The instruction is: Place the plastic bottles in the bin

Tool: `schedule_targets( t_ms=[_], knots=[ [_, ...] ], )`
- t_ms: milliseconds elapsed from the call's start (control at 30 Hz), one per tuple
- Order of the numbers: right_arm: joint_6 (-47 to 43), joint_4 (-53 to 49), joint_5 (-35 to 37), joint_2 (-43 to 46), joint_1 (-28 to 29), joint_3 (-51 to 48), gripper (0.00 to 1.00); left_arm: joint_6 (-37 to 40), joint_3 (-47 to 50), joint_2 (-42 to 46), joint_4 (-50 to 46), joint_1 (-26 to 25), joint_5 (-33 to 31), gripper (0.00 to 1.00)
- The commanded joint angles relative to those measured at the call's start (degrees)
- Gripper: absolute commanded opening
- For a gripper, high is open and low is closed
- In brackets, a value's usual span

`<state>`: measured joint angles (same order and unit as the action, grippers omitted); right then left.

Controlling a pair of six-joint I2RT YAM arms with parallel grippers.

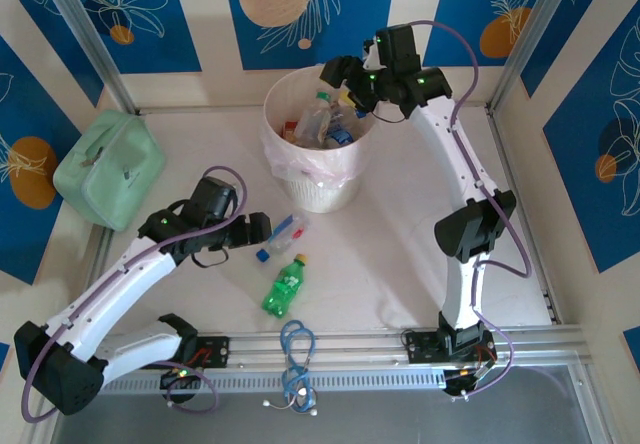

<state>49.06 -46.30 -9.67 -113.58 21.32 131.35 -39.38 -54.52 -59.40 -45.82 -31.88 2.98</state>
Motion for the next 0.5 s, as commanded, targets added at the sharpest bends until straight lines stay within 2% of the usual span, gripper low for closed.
schedule_targets(
  t_ms=[0,233,467],
  knots=[
    [-1.6,-1.1,1.3,4.6,0.7,-2.1,0.72,0.2,0.7,-0.2,0.1,0.5,1.8,0.88],
    [-3.2,0.2,5.7,14.7,4.1,-12.2,0.71,0.7,2.5,0.1,0.6,0.2,4.2,0.88],
    [-2.7,3.1,11.4,31.8,9.2,-31.1,0.71,0.8,5.4,-2.1,2.1,-3.1,5.7,0.85]
  ],
)
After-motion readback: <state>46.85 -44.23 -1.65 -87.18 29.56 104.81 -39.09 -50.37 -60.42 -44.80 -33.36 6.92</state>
